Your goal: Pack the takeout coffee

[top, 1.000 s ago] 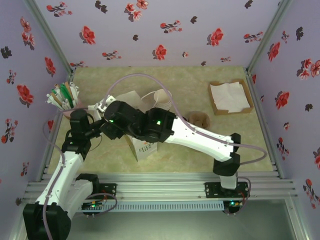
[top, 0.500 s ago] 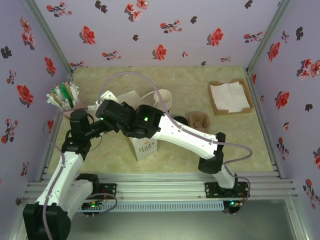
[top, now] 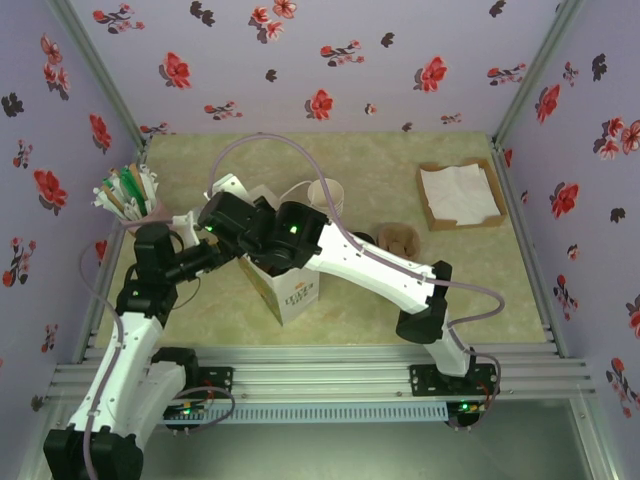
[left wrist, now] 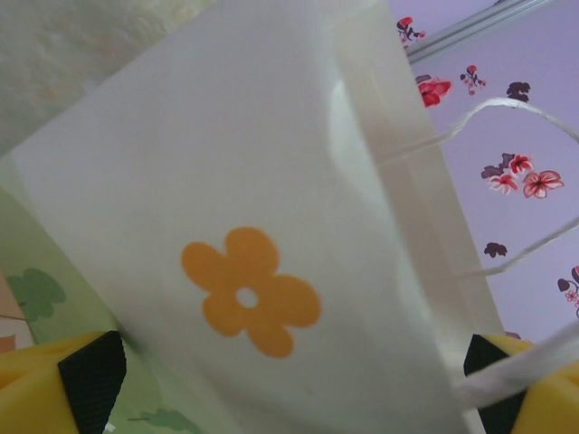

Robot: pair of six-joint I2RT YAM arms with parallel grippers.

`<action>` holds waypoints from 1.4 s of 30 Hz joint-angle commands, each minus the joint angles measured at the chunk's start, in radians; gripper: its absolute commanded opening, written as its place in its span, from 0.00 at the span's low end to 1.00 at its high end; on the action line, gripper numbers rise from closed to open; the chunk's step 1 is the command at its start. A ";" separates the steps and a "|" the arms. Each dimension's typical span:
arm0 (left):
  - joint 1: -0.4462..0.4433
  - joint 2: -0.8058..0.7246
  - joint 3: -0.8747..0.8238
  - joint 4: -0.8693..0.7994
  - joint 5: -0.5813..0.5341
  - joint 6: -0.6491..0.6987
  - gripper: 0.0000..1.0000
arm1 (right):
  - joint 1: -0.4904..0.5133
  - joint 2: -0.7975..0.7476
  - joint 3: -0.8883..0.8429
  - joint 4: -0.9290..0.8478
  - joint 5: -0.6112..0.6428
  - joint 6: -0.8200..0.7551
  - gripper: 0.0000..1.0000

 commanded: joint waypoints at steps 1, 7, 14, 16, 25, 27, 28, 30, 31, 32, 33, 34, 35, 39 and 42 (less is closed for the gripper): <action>0.010 -0.025 0.034 0.011 0.032 -0.018 0.99 | -0.016 -0.036 -0.027 0.001 -0.019 0.046 0.00; 0.013 -0.052 0.048 -0.075 0.044 0.004 0.99 | -0.043 -0.063 -0.071 0.009 -0.055 0.088 0.00; 0.018 -0.119 0.137 -0.230 0.044 0.045 0.99 | -0.054 -0.073 -0.110 0.027 -0.079 0.098 0.00; 0.019 -0.128 0.163 -0.270 0.040 0.057 0.99 | -0.057 -0.072 -0.110 0.027 -0.086 0.102 0.00; 0.036 -0.113 0.432 -0.624 -0.211 0.225 0.99 | -0.059 -0.095 -0.114 0.045 -0.144 0.103 0.31; 0.039 -0.065 0.517 -0.700 -0.286 0.270 0.99 | -0.059 -0.114 -0.129 0.062 -0.160 0.101 0.37; 0.040 -0.039 0.556 -0.731 -0.320 0.287 0.99 | -0.059 -0.128 -0.142 0.073 -0.172 0.099 0.40; 0.043 0.012 0.637 -0.791 -0.371 0.324 0.99 | -0.059 -0.155 -0.170 0.101 -0.210 0.095 0.46; 0.045 0.038 0.679 -0.816 -0.399 0.343 0.99 | -0.060 -0.174 -0.189 0.123 -0.228 0.093 0.49; 0.046 0.058 0.714 -0.833 -0.422 0.356 0.99 | -0.060 -0.192 -0.210 0.145 -0.269 0.091 0.52; 0.047 0.083 0.748 -0.848 -0.445 0.371 0.99 | -0.062 -0.216 -0.234 0.172 -0.301 0.089 0.57; 0.050 0.110 0.789 -0.863 -0.467 0.386 0.99 | -0.065 -0.239 -0.256 0.198 -0.330 0.087 0.62; 0.054 0.137 0.819 -0.875 -0.487 0.396 0.99 | -0.067 -0.258 -0.275 0.216 -0.357 0.085 0.66; 0.079 0.252 0.918 -0.913 -0.546 0.436 0.99 | -0.090 -0.357 -0.372 0.298 -0.450 0.080 0.84; 0.116 0.334 0.978 -0.934 -0.581 0.460 0.99 | -0.120 -0.456 -0.490 0.377 -0.521 0.088 0.94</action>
